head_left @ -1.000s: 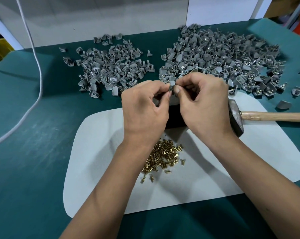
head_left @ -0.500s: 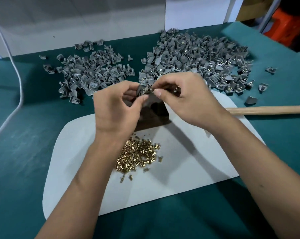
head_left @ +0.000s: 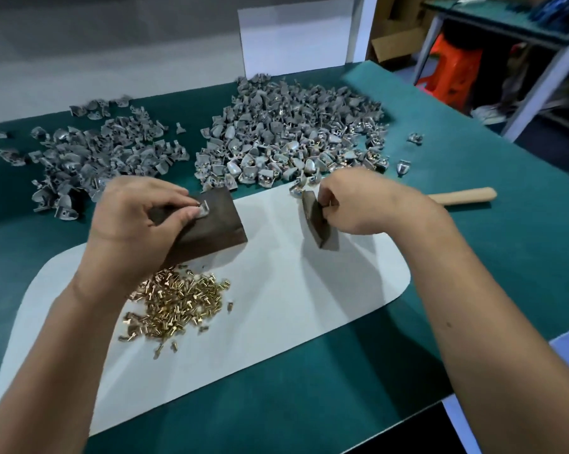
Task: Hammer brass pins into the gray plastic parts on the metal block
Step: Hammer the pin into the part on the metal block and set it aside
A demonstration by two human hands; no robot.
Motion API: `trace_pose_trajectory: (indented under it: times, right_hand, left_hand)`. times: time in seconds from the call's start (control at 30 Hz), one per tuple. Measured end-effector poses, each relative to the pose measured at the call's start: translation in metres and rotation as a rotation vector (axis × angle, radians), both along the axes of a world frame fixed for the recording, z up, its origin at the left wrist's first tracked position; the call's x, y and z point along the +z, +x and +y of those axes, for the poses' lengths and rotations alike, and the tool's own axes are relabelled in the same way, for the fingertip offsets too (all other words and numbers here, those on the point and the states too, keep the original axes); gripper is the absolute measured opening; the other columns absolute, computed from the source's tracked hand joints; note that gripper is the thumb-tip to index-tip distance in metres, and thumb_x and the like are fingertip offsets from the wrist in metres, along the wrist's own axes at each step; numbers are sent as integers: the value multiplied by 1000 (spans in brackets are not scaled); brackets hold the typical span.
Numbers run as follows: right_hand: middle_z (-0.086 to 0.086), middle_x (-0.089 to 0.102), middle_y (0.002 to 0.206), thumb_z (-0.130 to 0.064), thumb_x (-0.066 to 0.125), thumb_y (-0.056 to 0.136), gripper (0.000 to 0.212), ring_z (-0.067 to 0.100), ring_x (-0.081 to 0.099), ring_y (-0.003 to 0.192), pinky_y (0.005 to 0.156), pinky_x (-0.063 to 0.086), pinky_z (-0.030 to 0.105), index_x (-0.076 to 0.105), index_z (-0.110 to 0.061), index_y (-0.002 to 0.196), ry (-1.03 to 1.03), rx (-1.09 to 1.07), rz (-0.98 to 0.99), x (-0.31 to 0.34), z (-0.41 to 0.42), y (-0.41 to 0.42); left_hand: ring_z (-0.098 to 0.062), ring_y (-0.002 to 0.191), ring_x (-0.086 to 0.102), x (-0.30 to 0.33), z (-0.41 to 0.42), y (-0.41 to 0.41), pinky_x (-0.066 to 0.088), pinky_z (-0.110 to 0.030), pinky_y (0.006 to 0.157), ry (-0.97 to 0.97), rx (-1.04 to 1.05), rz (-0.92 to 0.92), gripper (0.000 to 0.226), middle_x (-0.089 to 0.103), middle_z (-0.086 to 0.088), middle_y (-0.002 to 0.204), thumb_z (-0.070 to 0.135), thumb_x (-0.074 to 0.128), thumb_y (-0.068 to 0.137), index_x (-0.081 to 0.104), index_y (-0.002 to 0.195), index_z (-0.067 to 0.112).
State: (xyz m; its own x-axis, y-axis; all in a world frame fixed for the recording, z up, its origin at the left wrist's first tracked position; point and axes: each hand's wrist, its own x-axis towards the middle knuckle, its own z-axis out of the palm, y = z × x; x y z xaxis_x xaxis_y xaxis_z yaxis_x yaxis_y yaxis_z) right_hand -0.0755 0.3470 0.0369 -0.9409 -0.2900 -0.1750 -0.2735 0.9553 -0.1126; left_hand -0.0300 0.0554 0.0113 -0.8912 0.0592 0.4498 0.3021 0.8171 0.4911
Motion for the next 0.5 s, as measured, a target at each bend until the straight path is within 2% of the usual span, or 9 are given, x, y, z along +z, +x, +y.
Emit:
trace_pose_trajectory:
  times: [0.1,0.27,0.37,0.43,0.5]
  right_hand:
    - [12,57,68,-6,57,82,9,32,52,67,55,44,33,61,-5,74,26,24,-1,2,-1,2]
    - [14,68,87,-14,62,92,11,35,61,83,72,53,42,70,-5,92,-17,100,9,3,-5,4]
    - [10,65,93,-13,55,100,12,32,60,85,76,52,45,65,-12,92,-119,87,88,7,-11,3]
    - [7,59,93,-16,49,104,17,26,55,81,73,46,41,57,-15,89,-200,78,173,16,-21,2]
    - [1,53,83,-17,48,104,25,17,49,71,61,38,27,49,-19,79,-309,83,249,24,-39,2]
  left_hand:
    - [-20,105,64,-5,-2,3,50,-46,100,42,1,7,14,75,-1,103,21,82,82,82,96,15]
    - [-15,106,66,-15,-4,3,50,-41,102,143,-5,8,11,74,4,104,25,83,81,81,91,21]
    - [-13,106,67,-18,-6,3,51,-39,100,208,-8,7,12,74,3,105,16,85,81,76,83,25]
    - [-12,105,67,-19,-7,2,52,-37,99,231,-27,-4,13,74,1,106,11,84,81,76,82,21]
    - [-11,104,67,-20,-10,3,53,-36,98,235,-21,1,9,74,-1,106,10,84,82,76,82,15]
